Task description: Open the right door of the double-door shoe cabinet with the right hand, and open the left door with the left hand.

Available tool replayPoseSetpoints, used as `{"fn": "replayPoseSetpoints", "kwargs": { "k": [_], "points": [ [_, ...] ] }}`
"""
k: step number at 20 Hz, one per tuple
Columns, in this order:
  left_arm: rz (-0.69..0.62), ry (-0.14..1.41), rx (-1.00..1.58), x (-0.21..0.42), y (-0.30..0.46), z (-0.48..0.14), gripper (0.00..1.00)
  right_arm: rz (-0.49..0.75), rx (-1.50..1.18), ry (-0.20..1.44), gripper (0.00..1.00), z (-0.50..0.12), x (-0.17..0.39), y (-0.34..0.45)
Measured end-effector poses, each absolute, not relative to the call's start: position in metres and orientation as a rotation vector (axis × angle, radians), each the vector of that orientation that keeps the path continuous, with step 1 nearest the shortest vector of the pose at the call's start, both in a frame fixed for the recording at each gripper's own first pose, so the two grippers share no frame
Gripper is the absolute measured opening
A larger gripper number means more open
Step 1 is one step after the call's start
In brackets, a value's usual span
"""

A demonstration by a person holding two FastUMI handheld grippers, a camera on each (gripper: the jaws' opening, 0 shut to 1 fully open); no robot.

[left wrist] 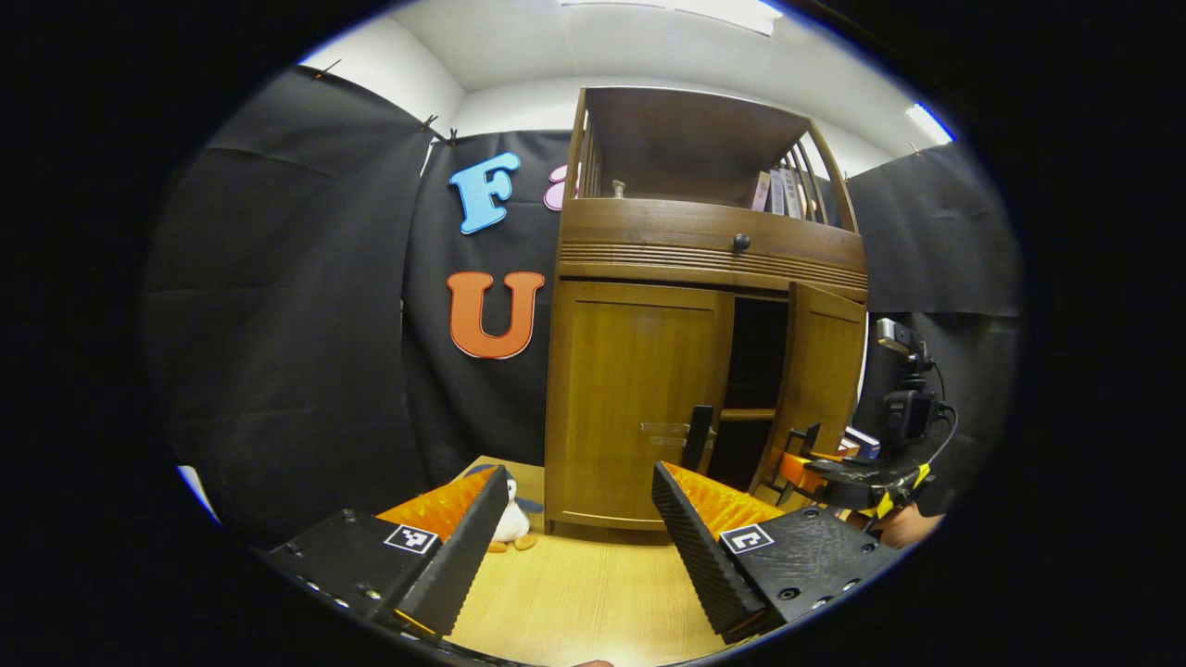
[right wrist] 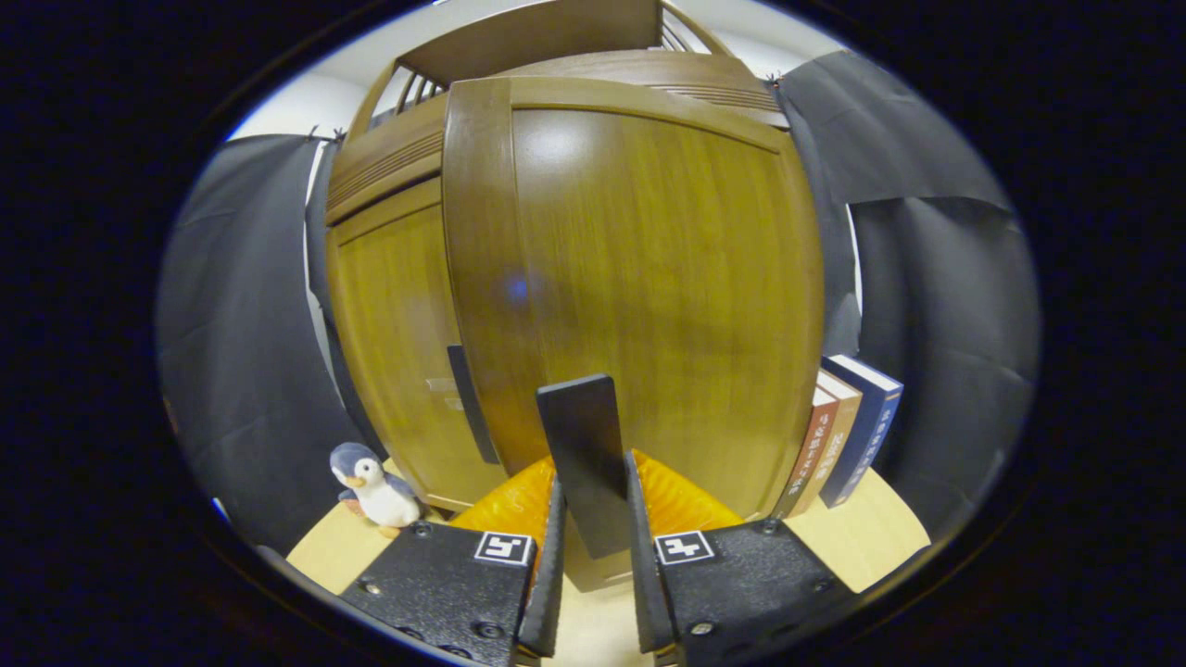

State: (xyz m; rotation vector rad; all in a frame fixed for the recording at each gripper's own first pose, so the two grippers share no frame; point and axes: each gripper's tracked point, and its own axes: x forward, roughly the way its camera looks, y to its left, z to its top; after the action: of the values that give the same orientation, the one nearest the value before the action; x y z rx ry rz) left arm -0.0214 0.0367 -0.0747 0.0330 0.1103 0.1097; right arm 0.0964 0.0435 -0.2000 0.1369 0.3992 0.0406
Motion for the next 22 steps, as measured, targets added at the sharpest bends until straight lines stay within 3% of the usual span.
{"fn": "replayPoseSetpoints", "kwargs": {
  "k": [12,18,22],
  "points": [
    [0.011,0.155,0.051,0.007,-0.017,-0.097,0.95,0.045,0.170,0.394,0.35,-0.192,0.038,-0.007],
    [-0.018,0.170,0.049,0.018,-0.034,-0.103,0.95,-0.023,0.184,0.391,0.33,-0.189,0.014,-0.043],
    [-0.042,0.185,0.045,0.026,-0.049,-0.110,0.95,-0.113,0.169,0.395,0.25,-0.192,0.003,-0.084]
  ]
}}
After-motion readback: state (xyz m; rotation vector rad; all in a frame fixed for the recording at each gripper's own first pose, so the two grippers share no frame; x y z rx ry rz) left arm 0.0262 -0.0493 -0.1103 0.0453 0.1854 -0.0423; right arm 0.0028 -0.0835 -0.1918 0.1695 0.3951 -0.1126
